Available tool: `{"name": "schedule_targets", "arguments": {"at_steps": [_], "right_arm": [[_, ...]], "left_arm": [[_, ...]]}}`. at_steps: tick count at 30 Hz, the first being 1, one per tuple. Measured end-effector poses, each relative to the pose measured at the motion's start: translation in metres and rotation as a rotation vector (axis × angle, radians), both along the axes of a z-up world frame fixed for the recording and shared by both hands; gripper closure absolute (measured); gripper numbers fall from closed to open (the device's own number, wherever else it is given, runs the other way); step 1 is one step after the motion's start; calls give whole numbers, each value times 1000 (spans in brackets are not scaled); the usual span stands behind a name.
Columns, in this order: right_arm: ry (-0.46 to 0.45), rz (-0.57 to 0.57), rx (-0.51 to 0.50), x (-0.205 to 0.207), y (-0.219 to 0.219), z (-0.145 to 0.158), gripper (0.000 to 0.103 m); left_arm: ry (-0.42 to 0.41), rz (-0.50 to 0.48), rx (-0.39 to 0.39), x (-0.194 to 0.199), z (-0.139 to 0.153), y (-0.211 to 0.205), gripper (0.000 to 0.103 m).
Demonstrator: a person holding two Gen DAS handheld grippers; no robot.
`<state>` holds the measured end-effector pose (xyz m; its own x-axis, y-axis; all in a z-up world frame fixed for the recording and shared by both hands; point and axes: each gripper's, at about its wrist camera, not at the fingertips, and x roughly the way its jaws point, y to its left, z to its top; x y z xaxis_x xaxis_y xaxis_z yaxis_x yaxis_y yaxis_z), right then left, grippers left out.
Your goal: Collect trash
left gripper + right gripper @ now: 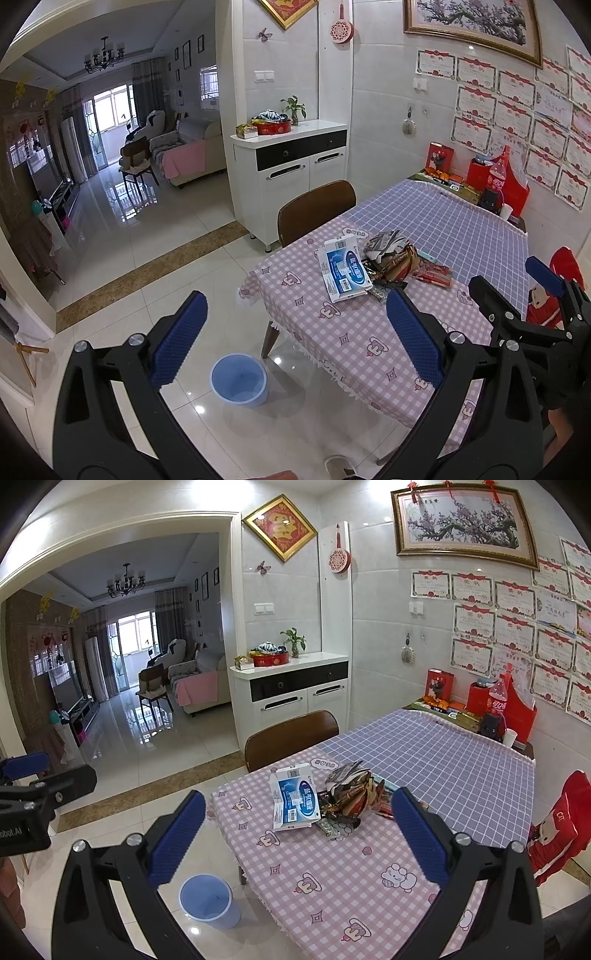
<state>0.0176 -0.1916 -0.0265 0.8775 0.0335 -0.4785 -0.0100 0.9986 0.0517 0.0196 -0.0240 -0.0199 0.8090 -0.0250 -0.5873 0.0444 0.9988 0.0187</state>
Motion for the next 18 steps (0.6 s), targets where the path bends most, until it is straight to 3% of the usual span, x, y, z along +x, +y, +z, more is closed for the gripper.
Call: {"name": "schedule_targets", "arguments": {"at_steps": [18], "right_arm": [[13, -2, 10, -1, 2, 1, 4]], "left_arm": [[5, 4, 2, -1, 1, 3, 8]]}}
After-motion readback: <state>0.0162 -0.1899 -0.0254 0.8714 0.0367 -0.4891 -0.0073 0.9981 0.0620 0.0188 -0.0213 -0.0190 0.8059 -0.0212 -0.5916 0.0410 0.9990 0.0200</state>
